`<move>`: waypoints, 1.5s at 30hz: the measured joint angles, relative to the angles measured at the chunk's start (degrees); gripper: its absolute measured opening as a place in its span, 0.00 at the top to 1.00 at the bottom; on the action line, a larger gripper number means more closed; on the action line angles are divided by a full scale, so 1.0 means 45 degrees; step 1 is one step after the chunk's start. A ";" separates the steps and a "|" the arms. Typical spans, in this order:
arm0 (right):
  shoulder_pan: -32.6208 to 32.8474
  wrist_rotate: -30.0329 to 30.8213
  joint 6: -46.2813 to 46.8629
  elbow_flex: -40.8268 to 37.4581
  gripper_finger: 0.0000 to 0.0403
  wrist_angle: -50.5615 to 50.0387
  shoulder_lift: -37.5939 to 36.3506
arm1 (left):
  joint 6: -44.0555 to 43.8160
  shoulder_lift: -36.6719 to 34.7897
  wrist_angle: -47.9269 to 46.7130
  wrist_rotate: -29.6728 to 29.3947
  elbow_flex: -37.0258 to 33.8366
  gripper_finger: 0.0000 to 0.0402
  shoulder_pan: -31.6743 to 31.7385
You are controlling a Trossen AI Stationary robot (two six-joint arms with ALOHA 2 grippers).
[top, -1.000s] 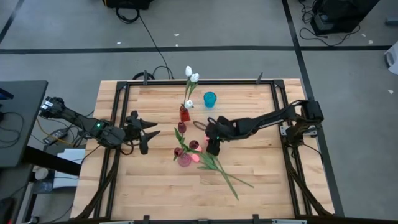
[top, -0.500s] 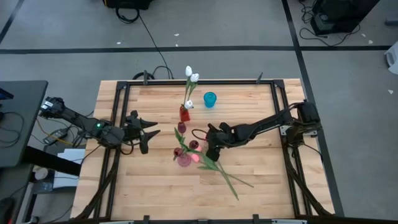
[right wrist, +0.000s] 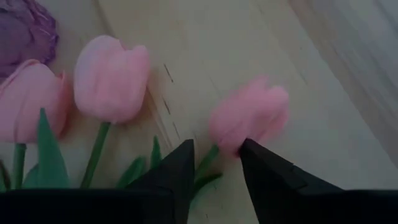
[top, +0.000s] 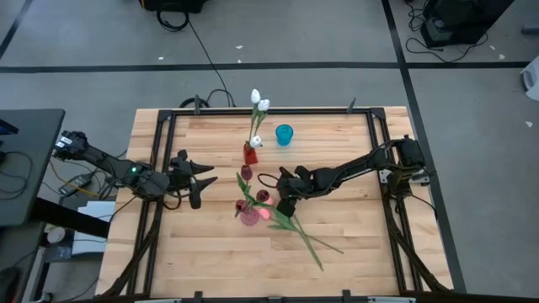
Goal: Sort flowers into vase by color
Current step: Put the top pink tulip into the blue flower vase
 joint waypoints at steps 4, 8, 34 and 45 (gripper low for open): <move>-0.0010 -0.0115 0.0010 0.0042 0.69 -0.0237 -0.0079 | -0.0005 0.0000 -0.0097 0.0114 0.0000 0.55 0.0000; -0.0005 -0.0275 -0.0021 0.0457 0.69 -0.1230 -0.0079 | -0.0005 0.0000 -0.0083 0.0121 0.0000 0.55 0.0000; 0.0364 -0.0320 0.0287 0.0981 0.62 -0.1634 0.0413 | -0.0010 -0.0005 -0.0288 0.0117 0.0000 0.55 0.0000; 0.0350 0.0039 0.0335 0.1010 0.68 -0.1471 0.0822 | -0.0013 -0.0015 -0.0544 0.0117 0.0000 0.55 0.0000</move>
